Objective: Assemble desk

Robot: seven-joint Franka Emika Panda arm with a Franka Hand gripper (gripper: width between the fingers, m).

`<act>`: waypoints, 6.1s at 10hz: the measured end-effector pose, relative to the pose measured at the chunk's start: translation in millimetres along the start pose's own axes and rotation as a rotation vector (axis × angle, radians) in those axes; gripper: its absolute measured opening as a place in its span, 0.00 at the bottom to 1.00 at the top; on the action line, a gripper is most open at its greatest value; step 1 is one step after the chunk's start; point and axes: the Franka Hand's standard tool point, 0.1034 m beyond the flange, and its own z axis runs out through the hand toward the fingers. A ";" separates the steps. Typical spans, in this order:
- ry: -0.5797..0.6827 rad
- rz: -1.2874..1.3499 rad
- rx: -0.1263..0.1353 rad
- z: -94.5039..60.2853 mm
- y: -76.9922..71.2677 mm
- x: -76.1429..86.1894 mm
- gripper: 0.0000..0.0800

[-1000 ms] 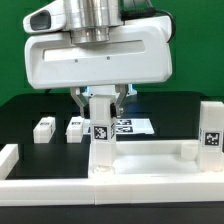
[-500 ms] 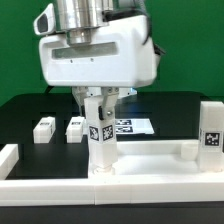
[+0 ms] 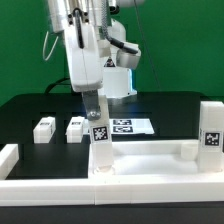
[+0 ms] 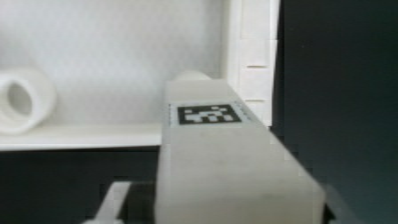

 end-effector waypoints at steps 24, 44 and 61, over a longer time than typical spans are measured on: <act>-0.002 -0.927 -0.063 0.7 2.5 1.2 0.37; 0.049 -0.869 -0.024 5.6 5.2 -25.1 0.81; -0.004 -0.098 0.025 12.3 7.4 -19.3 0.37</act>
Offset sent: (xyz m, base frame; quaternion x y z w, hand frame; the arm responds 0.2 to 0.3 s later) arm -0.0003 0.0161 0.0044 -0.0818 0.0358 -0.4198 0.9032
